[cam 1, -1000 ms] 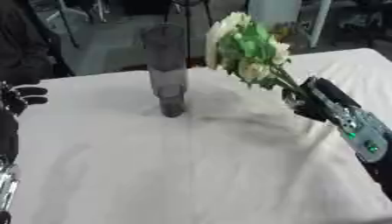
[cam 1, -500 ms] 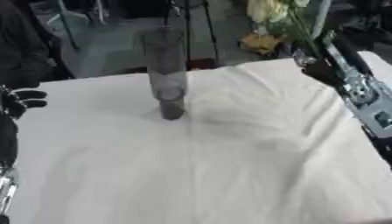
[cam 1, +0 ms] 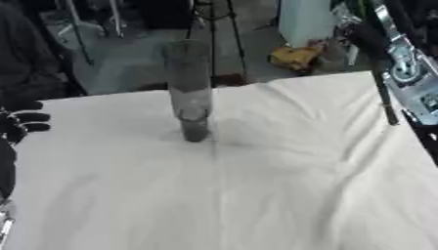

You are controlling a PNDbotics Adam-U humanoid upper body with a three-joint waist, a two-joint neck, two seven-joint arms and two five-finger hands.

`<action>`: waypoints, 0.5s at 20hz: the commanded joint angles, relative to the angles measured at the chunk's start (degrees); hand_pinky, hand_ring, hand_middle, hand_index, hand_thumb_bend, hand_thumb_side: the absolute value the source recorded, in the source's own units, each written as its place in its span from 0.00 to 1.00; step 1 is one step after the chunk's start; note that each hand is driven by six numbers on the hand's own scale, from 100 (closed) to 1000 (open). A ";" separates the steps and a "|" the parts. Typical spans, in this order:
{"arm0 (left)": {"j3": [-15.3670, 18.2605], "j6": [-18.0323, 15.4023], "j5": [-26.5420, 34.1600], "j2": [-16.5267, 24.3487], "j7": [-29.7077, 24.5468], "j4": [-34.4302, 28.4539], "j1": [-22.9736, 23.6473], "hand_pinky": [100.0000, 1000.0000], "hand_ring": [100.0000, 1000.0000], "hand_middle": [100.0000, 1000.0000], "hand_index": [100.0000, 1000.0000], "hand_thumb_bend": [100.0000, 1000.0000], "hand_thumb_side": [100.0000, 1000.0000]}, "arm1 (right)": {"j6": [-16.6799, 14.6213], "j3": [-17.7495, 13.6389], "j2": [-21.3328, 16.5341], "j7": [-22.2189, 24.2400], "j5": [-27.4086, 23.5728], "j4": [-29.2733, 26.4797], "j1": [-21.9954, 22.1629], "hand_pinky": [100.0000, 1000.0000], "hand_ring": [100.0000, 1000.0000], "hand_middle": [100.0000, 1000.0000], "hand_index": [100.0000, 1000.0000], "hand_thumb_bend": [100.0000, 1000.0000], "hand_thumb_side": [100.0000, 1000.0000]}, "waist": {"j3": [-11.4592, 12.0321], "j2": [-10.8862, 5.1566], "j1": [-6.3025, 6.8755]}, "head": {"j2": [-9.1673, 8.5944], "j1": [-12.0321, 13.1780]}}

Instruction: Arrange flowers into the vase.

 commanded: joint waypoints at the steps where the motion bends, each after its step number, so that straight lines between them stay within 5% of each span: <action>1: -0.20 -0.03 -0.14 0.50 -0.46 -1.02 -1.45 0.58 0.57 0.57 0.69 0.36 0.95 | -0.43 -1.32 -1.13 -1.20 -1.05 0.31 -2.66 0.00 0.00 0.00 0.11 0.00 0.78 | 0.56 -1.57 -0.81 | -0.99 -0.70; 10: -1.78 0.12 0.22 -1.20 -1.98 -1.55 -3.24 0.58 0.57 0.57 0.69 0.37 0.94 | -1.37 -3.40 0.30 -4.81 -3.25 1.02 -6.55 0.00 0.00 0.00 0.11 0.00 0.80 | 5.02 -1.61 -0.33 | -2.73 -3.89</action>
